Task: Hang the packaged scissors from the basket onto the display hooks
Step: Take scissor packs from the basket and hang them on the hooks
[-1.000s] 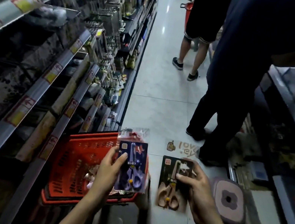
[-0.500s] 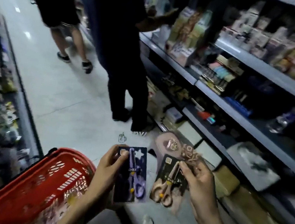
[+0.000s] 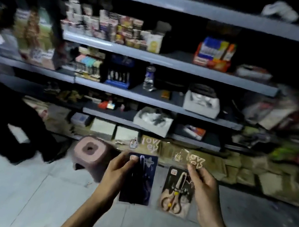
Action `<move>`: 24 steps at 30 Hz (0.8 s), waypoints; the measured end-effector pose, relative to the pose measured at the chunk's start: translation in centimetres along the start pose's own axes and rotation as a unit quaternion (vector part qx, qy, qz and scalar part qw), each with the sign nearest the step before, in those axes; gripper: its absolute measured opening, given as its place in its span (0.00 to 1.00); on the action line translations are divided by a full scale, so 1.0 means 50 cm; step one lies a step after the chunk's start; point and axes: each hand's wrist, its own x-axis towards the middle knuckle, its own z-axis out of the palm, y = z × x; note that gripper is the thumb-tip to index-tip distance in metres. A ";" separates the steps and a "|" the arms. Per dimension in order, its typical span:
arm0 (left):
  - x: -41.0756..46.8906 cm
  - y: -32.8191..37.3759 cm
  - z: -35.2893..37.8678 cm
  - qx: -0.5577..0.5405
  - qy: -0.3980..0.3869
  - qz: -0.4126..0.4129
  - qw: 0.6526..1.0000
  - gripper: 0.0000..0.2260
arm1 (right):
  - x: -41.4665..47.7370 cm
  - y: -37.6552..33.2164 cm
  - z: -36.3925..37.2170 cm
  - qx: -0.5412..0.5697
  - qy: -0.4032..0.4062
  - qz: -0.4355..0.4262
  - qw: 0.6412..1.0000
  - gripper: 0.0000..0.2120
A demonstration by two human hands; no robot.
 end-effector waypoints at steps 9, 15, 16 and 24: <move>0.074 0.034 0.461 0.014 -0.119 0.036 0.992 0.09 | 0.094 -0.012 -0.418 0.030 0.141 -0.018 0.989 0.17; 0.106 0.038 0.709 -0.011 -0.173 0.031 0.984 0.09 | 0.170 -0.057 -0.619 0.018 0.147 -0.050 0.988 0.25; 0.117 0.038 0.747 -0.009 -0.181 0.037 0.983 0.09 | 0.186 -0.066 -0.651 0.024 0.143 -0.063 0.987 0.23; 0.216 0.059 0.986 -0.010 -0.236 0.076 0.969 0.06 | 0.322 -0.120 -0.798 0.003 0.112 -0.126 0.986 0.07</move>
